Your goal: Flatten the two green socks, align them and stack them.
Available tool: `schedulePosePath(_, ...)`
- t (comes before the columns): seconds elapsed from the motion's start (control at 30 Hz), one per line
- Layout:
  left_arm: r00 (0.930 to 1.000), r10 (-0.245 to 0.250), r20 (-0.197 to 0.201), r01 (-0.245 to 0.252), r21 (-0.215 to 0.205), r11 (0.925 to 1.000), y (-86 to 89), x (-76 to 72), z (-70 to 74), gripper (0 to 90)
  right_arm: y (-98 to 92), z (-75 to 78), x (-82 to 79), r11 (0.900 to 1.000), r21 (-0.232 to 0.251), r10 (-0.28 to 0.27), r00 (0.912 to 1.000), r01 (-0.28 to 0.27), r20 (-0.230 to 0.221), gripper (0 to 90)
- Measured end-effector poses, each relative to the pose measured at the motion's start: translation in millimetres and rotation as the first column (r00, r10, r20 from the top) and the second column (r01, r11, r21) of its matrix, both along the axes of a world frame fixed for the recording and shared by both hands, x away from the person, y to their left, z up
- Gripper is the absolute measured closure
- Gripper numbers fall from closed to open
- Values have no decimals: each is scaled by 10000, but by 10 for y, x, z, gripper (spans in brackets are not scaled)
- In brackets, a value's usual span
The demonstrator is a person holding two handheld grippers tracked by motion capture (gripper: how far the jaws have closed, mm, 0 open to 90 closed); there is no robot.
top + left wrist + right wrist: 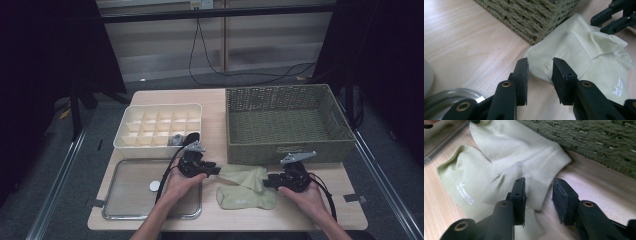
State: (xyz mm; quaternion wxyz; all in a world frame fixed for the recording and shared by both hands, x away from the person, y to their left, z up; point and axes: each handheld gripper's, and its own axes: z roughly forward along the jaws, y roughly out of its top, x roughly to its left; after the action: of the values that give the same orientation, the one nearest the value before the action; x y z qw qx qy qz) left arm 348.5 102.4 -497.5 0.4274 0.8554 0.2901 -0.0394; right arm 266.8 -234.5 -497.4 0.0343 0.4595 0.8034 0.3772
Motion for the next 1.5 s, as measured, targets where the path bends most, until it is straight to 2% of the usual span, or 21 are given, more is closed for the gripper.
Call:
schedulePosePath(0.03,10000,-39,-36,40,144,9999,6,-10,-1,671,-3,-1,4,10000,-8,4,10000,-4,4,658)
schedulePosePath(0.1,10000,-59,-47,60,139,9999,-3,-36,-10,689,-4,-1,3,10000,-99,0,10000,1,48,693)
schedulePosePath(0.23,9993,-379,41,376,469,9982,-32,-83,-17,732,2,-6,3,9999,-148,58,9999,-57,92,749)
schedulePosePath(0.3,9995,-311,68,308,432,9986,-44,-89,-28,740,-8,-13,11,10000,-15,48,10000,-48,-30,785)
schedulePosePath(0.37,9995,-305,68,300,597,9978,-32,-75,-33,744,-14,-21,20,10000,-38,-25,10000,25,7,830)
schedulePosePath(0.4,9996,-294,34,292,482,9984,-34,-72,-45,743,-18,-25,26,10000,24,-7,10000,7,-5,836)
schedulePosePath(0.53,9993,-376,77,371,563,9977,-47,-80,-53,756,-15,-24,26,10000,-4,-49,10000,49,-10,845)
schedulePosePath(0.7,9987,-510,63,505,726,9961,-45,-78,-54,860,-32,-26,38,10000,86,-41,9999,42,-106,840)
schedulePosePath(0.87,9990,-436,-43,438,484,9979,-24,-79,-28,887,-40,-1,35,9997,205,-93,9999,95,-113,853)
schedulePosePath(0.97,9991,-423,22,423,189,9989,-1,-99,17,888,-78,79,25,9983,525,-244,9996,236,147,858)
schedulePosePath(1.03,9991,-419,39,418,180,9990,20,-122,62,888,-117,128,15,9972,683,-326,9990,305,298,860)
schedulePosePath(1.27,9968,-663,436,667,-84,9977,93,-303,218,887,-192,206,-83,9947,969,-365,9989,335,295,864)
schedulePosePath(1.33,9963,-766,383,776,-261,9966,125,-349,231,887,-211,224,-106,9940,1036,-387,9987,350,345,863)
schedulePosePath(1.5,9933,-1094,371,1103,-235,9936,102,-508,242,887,-218,238,-130,9956,913,-264,9988,224,421,863)
